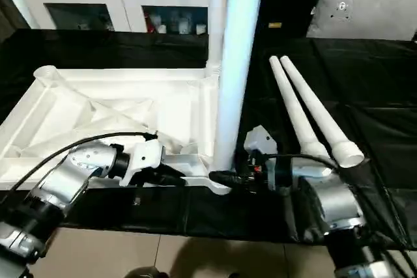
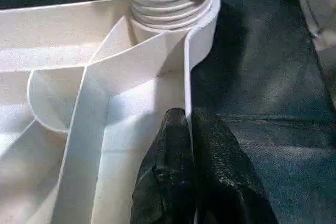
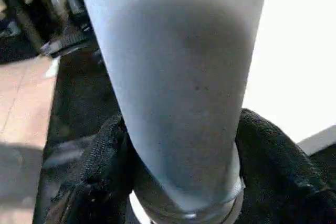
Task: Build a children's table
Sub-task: Rotate leg to tighten
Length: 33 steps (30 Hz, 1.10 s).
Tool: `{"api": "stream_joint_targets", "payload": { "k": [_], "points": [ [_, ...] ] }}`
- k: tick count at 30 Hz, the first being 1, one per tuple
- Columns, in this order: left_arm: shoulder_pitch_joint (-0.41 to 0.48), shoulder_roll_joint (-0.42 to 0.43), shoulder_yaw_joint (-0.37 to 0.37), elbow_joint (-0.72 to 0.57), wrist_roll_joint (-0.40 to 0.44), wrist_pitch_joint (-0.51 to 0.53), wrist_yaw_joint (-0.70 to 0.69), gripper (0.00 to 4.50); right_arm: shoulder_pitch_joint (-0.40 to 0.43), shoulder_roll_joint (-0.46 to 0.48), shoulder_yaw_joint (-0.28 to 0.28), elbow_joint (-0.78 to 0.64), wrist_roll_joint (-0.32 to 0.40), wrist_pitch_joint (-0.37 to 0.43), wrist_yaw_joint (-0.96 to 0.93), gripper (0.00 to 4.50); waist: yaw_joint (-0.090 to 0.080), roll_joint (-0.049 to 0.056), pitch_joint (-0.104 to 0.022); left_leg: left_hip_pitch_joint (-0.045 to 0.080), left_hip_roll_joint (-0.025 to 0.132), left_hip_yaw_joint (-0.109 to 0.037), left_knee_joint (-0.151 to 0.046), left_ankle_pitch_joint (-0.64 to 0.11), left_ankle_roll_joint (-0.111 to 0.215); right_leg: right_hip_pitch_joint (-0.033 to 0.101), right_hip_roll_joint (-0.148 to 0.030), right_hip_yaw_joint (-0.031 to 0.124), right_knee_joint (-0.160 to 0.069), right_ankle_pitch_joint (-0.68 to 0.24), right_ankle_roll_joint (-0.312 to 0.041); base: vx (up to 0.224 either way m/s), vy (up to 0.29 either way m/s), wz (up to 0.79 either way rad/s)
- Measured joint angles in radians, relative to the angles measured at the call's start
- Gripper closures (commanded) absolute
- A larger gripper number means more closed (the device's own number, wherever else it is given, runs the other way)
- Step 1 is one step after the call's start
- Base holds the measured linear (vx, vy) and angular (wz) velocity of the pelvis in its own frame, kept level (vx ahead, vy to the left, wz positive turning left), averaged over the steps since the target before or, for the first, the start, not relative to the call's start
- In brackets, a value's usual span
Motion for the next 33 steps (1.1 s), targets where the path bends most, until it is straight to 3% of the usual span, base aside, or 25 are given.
{"api": "stream_joint_targets", "payload": {
  "k": [1, 4, 11, 15, 17, 21, 22, 26, 33],
  "points": [
    [0.004, -0.015, 0.015, -0.002, 0.001, 0.032, 0.034, 4.50, -0.001, 0.029, -0.009, 0.010, -0.009, 0.002, -0.054, 1.99, -0.007, 0.000, 0.000, 0.004, 0.000, 0.000, 0.000, 0.000, -0.003, 0.001, 0.000, 0.000, 0.000, 0.000, 0.000, 0.000, 0.000, 0.00],
    [0.010, -0.082, 0.051, -0.015, 0.010, 0.148, 0.166, 4.50, -0.050, 0.143, -0.066, 0.067, -0.030, 0.046, -0.285, 1.99, -0.048, -0.001, 0.001, 0.008, 0.000, 0.001, 0.000, 0.002, -0.005, 0.003, 0.000, -0.001, -0.003, 0.000, 0.000, 0.000, 0.000, 0.00],
    [0.001, -0.237, 0.056, -0.046, 0.090, 0.284, 0.405, 4.50, -0.145, 0.279, -0.146, 0.166, -0.063, 0.084, -0.589, 2.11, -0.080, -0.002, 0.002, 0.010, 0.000, 0.000, -0.002, 0.001, -0.005, 0.008, 0.000, -0.003, -0.008, 0.000, 0.001, 0.000, 0.000, 0.00],
    [-0.032, -0.319, 0.047, -0.008, 0.132, 0.306, 0.517, 4.50, -0.184, 0.318, -0.178, 0.202, -0.094, 0.083, -0.723, 2.11, -0.077, -0.001, 0.001, 0.008, -0.001, 0.000, -0.006, 0.000, -0.003, 0.008, 0.000, -0.003, -0.009, 0.000, 0.001, 0.000, 0.000, 0.00],
    [-0.039, -0.322, 0.040, -0.003, 0.137, 0.302, 0.534, 4.50, -0.185, 0.322, -0.181, 0.202, -0.094, 0.076, -0.741, 1.56, -0.071, -0.001, 0.001, 0.008, -0.001, 0.000, -0.010, 0.002, -0.001, 0.007, 0.000, -0.003, -0.008, 0.000, 0.001, 0.000, 0.000, 0.00],
    [-0.041, -0.321, 0.023, -0.003, 0.160, 0.273, 0.545, 4.50, -0.182, 0.329, -0.196, 0.190, -0.081, 0.075, -0.738, 1.34, -0.064, 0.001, 0.000, 0.000, -0.001, 0.000, -0.012, 0.003, 0.001, 0.000, 0.000, -0.003, -0.007, -0.001, 0.000, 0.000, 0.000, 0.00],
    [-0.041, -0.318, 0.023, -0.003, 0.165, 0.265, 0.546, 4.50, -0.179, 0.328, -0.197, 0.184, -0.080, 0.074, -0.738, 1.09, -0.062, 0.001, 0.000, -0.002, -0.001, 0.000, -0.011, 0.003, 0.001, -0.002, 0.000, -0.003, -0.006, 0.000, 0.000, 0.000, 0.000, 0.00],
    [-0.048, -0.295, 0.004, 0.015, 0.178, 0.209, 0.546, 4.50, -0.141, 0.327, -0.191, 0.150, -0.083, 0.053, -0.724, 0.66, -0.046, 0.001, 0.001, -0.004, -0.001, 0.000, -0.010, 0.004, 0.001, -0.005, 0.000, -0.002, -0.003, 0.000, -0.001, 0.000, 0.000, 0.00],
    [-0.068, -0.285, -0.009, 0.058, 0.184, 0.148, 0.531, 4.50, -0.063, 0.300, -0.173, 0.068, -0.086, 0.022, -0.710, 0.19, -0.037, 0.001, 0.001, -0.004, -0.001, 0.000, -0.008, 0.004, 0.001, -0.005, 0.000, -0.002, -0.004, 0.000, 0.000, 0.000, 0.000, 0.00]
  ]
}}
